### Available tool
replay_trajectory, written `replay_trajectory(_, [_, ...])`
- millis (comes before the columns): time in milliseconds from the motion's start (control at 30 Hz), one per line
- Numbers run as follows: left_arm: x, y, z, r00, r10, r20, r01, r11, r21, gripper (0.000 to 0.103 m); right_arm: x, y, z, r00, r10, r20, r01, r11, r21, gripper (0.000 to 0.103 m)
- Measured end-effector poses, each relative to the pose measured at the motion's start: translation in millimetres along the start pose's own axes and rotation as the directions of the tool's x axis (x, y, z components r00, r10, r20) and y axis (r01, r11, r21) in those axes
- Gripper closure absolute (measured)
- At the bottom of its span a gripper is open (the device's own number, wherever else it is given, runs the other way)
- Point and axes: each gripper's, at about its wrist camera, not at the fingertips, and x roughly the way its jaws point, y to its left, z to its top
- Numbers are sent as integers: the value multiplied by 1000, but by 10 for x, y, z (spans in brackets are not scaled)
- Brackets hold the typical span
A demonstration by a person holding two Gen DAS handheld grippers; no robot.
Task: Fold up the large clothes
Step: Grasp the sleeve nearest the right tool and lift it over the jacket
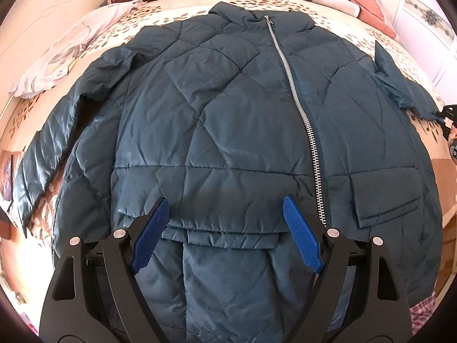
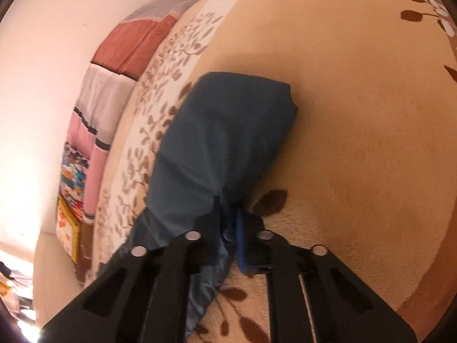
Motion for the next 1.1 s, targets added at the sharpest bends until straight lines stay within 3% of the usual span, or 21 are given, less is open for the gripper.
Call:
replay_trajectory(100, [-16, 46, -9, 1000, -8, 9, 8, 1000, -16, 22, -161, 306, -49, 999, 38, 34, -33, 993, -112, 97])
replay_trajectory(267, [-84, 135, -55, 999, -31, 30, 32, 999, -44, 22, -680, 1009, -257, 977, 206, 51, -181, 933, -310, 97])
replay_trajectory(367, [-169, 208, -97, 997, -53, 62, 56, 997, -55, 22, -1001, 1516, -472, 948, 319, 21, -281, 864, -418, 97])
replay_trajectory(467, [-235, 308, -125, 994, -63, 90, 70, 995, -70, 22, -1244, 2079, -767, 904, 424, -52, -390, 770, -504, 97])
replay_trajectory(600, [-295, 524, -208, 990, -84, 117, 99, 987, -126, 22, -1380, 2642, -1290, 855, 485, -186, -496, 656, -569, 97])
replay_trajectory(700, [-330, 674, -275, 986, -91, 141, 113, 981, -155, 22, -1335, 3016, -1880, 812, 483, -327, -575, 570, -587, 97])
replay_trajectory(833, [-372, 879, -349, 981, -96, 167, 129, 972, -195, 22, -1123, 3245, -2660, 784, 418, -459, -621, 514, -592, 97])
replay_trajectory(933, [-398, 1036, -398, 978, -91, 188, 133, 966, -223, 22, -803, 3252, -3239, 783, 315, -537, -616, 513, -597, 97])
replay_trajectory(1100, [-395, 1269, -469, 976, -80, 204, 134, 953, -270, 22, -279, 3144, -3919, 807, 115, -580, -547, 516, -659, 97])
